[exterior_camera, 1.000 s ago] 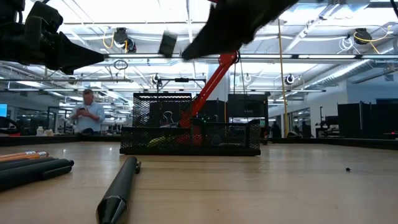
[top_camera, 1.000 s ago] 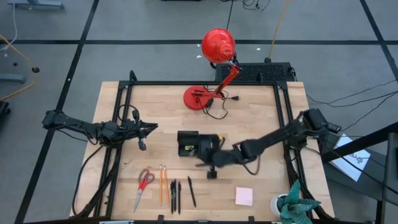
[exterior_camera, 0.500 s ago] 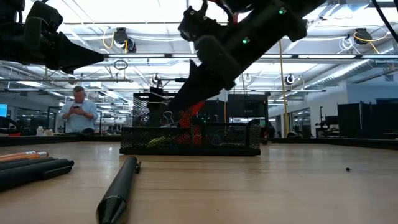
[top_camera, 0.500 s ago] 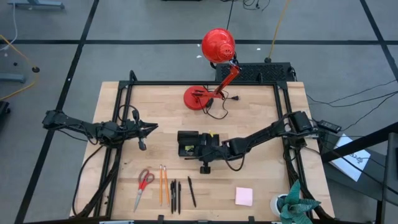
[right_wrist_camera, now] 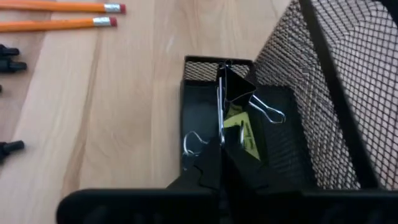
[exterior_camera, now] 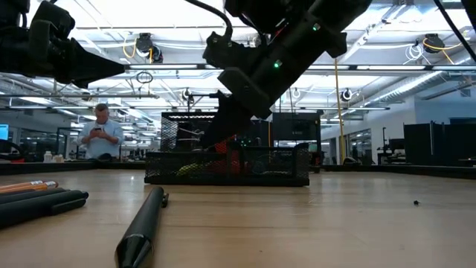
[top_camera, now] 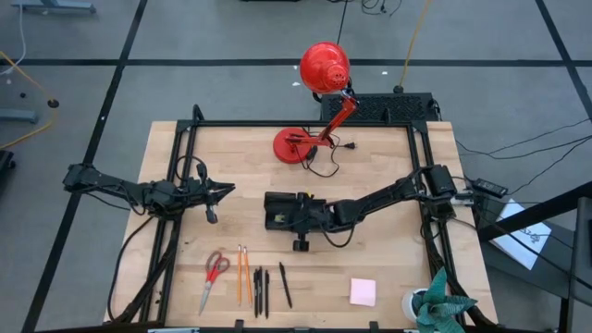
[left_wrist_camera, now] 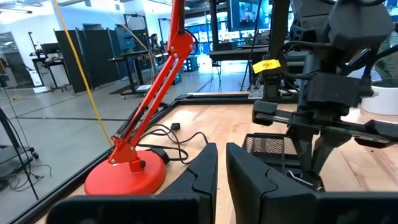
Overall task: Pick and place office supplies into organizer
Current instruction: Put the black binder clip into the black mesh desk organizer, then put the pink sticky note into the black mesh desk organizer
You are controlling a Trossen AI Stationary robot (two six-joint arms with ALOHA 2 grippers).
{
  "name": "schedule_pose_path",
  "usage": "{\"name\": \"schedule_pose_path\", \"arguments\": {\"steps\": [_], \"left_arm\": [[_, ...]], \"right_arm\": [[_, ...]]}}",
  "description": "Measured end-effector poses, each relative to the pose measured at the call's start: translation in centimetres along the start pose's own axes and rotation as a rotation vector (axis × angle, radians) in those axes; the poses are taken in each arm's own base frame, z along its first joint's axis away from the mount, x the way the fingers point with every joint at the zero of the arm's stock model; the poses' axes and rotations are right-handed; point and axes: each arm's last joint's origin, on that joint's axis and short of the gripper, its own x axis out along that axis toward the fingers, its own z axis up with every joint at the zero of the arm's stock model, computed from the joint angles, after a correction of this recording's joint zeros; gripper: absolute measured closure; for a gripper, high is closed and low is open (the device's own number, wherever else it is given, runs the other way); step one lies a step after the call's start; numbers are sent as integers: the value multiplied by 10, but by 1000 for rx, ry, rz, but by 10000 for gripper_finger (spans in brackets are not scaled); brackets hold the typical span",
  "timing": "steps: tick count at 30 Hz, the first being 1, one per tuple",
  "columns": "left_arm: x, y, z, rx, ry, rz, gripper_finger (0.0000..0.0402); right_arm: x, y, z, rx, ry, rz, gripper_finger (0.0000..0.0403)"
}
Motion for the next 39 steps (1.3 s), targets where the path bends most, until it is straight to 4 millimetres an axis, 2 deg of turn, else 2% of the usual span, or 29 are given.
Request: {"name": "schedule_pose_path", "arguments": {"steps": [14, 18, 24, 30, 35, 39], "left_arm": [[0, 0, 0, -3, 1, 0, 360], [0, 0, 0, -1, 1, 0, 360], [0, 0, 0, -1, 2, -1, 360], [0, -3, 2, -55, -18, -78, 360], [-1, -5, 2, -29, -21, -109, 360], [-2, -7, 0, -18, -3, -142, 360]], "right_arm": [[0, 0, 3, 36, -28, 2, 321], [-6, 2, 12, -20, -95, 11, 304], [-38, 12, 33, -104, -223, 42, 292], [-94, 24, 55, -146, -377, 96, 306], [-128, 36, 39, -290, -497, 194, 347], [-144, 30, 15, -283, -714, 311, 392]]}}
